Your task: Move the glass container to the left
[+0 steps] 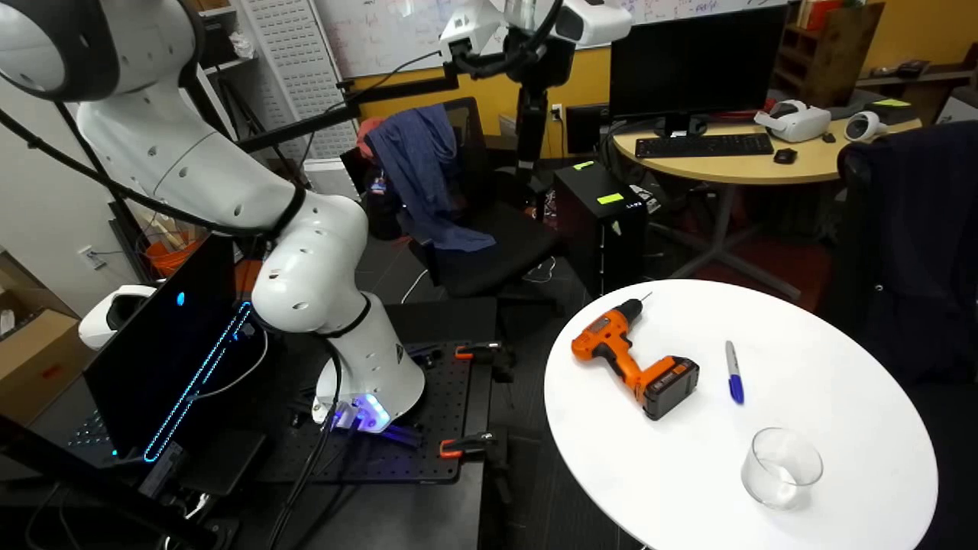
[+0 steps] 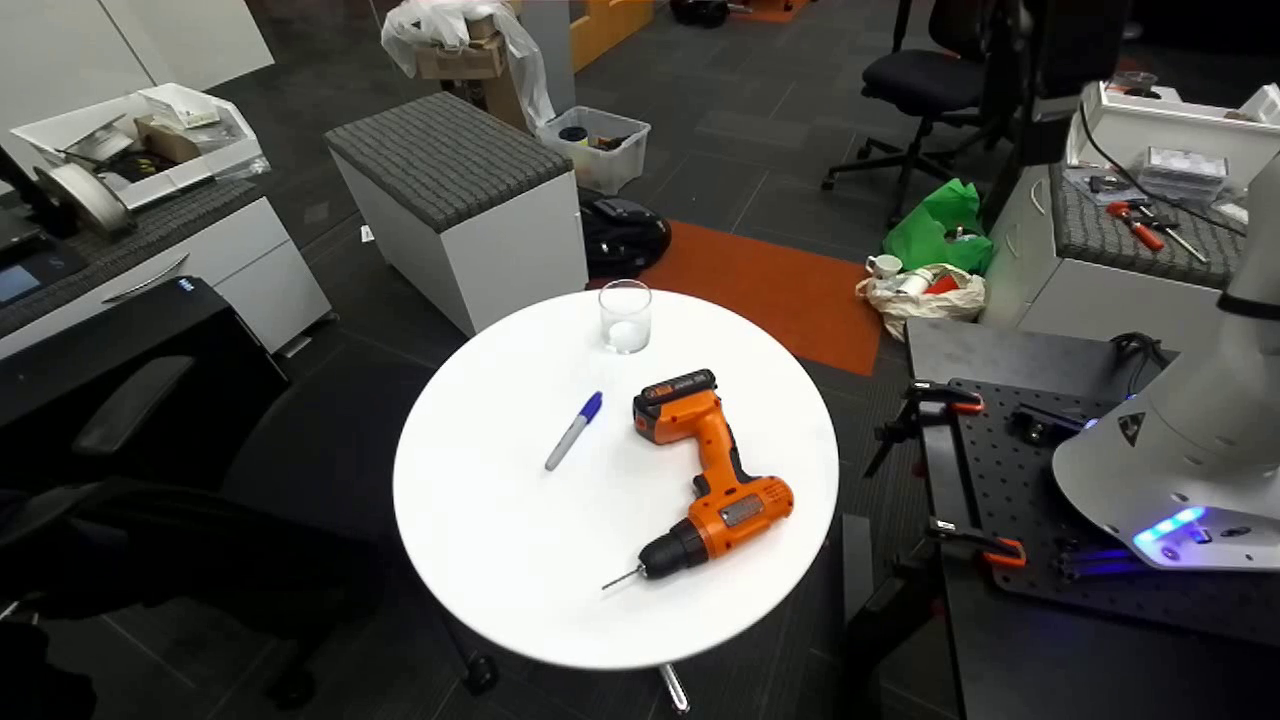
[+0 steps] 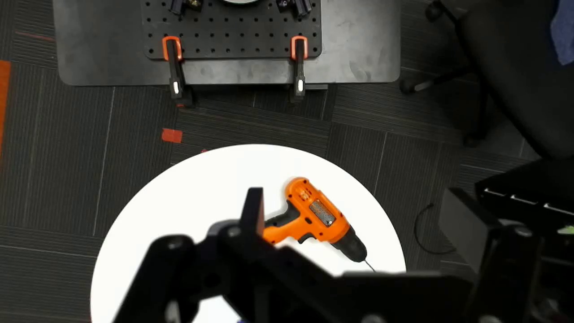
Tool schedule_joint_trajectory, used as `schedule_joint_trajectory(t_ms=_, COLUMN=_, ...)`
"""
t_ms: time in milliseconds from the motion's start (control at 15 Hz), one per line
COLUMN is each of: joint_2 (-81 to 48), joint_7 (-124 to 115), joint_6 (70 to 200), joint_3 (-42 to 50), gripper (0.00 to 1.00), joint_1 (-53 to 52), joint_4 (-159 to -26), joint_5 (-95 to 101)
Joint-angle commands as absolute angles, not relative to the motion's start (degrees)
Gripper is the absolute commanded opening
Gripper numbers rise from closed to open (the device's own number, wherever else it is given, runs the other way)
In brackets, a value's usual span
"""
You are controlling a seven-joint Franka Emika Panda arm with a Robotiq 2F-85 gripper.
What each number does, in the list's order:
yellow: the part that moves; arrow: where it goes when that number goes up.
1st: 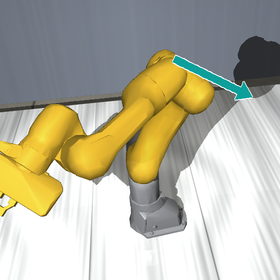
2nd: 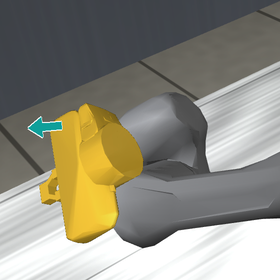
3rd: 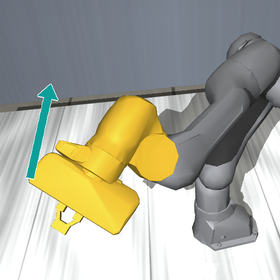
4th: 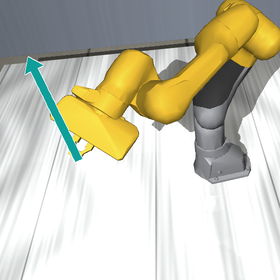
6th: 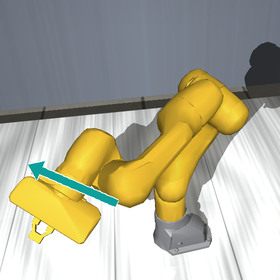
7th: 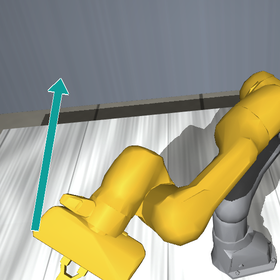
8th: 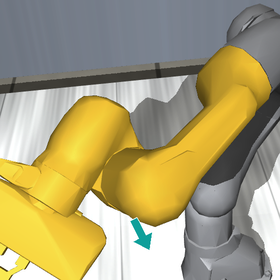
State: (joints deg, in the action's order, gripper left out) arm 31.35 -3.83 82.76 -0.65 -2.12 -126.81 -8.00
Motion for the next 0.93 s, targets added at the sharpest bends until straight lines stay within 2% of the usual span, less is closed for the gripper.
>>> schedule_joint_trajectory(t_ms=0, joint_2=31.29, joint_7=-3.50, joint_6=84.34, joint_3=-1.39, gripper=1.00, joint_1=-1.37, joint_4=-126.66, joint_5=-7.33)
schedule_joint_trajectory(t_ms=400, joint_2=29.90, joint_7=-3.42, joint_6=90.70, joint_3=-0.95, gripper=1.00, joint_1=-0.14, joint_4=-126.24, joint_5=-3.05)
schedule_joint_trajectory(t_ms=867, joint_2=24.03, joint_7=-2.73, joint_6=104.27, joint_3=-0.92, gripper=1.00, joint_1=0.50, joint_4=-125.90, joint_5=4.43)
